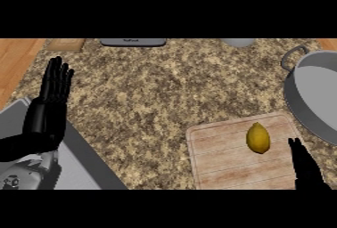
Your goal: Pick the lemon from the cutting board and place it in the pot
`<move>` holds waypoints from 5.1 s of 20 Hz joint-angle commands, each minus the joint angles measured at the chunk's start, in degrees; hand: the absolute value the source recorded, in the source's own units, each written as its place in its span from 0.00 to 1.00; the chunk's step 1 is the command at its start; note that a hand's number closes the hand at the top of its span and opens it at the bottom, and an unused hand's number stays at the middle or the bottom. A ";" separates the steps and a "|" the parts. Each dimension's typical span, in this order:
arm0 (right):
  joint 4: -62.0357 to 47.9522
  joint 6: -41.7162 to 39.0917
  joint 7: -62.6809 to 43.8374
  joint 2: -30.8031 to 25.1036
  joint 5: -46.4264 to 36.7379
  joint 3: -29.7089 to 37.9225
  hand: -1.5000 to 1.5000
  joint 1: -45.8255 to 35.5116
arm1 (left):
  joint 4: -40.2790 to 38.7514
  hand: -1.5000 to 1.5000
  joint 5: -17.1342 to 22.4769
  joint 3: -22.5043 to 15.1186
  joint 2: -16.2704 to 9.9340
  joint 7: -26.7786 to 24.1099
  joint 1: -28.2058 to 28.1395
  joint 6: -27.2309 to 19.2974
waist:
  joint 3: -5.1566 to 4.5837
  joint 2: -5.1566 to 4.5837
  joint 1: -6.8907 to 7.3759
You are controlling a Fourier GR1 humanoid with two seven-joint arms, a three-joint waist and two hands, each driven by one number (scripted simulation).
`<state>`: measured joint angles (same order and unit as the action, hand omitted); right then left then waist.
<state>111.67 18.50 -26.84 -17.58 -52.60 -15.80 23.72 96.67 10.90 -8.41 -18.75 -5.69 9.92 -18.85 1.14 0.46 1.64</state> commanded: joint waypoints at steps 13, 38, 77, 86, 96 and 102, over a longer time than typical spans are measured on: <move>-11.40 -5.62 -5.87 3.90 -2.49 2.12 0.00 -15.30 | -3.40 0.50 0.37 -2.39 4.91 0.14 -8.20 3.04 | -1.17 -0.72 -1.07; -28.34 0.52 -13.56 6.33 -13.35 14.19 1.00 -34.47 | -2.54 0.50 -2.50 -1.33 7.96 2.47 -4.92 4.77 | -1.20 -2.50 1.72; -80.43 -3.94 -49.05 -13.72 -45.97 39.86 1.00 -81.35 | -5.26 0.50 -3.75 0.80 9.87 4.43 -2.09 6.74 | -1.09 -2.83 3.02; -82.93 1.55 -43.91 -13.05 -43.08 46.80 1.00 -77.36 | -6.14 0.50 -4.96 2.20 9.74 1.30 -5.26 7.69 | -1.05 -1.96 0.73; -86.53 7.48 -39.18 -12.67 -34.60 57.96 1.00 -71.07 | -2.70 0.50 -5.64 2.05 11.20 1.34 -7.52 7.76 | -0.92 -1.79 0.66; -88.86 6.39 -35.00 -12.88 -29.27 63.99 0.00 -69.67 | -4.19 0.50 -6.31 2.54 11.67 1.90 -7.20 7.82 | -0.97 -1.54 -0.22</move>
<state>23.41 21.05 -60.44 -31.30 -85.54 44.80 -46.56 98.78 4.23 -2.72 -10.72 -3.02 9.21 -11.32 1.38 -0.03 1.83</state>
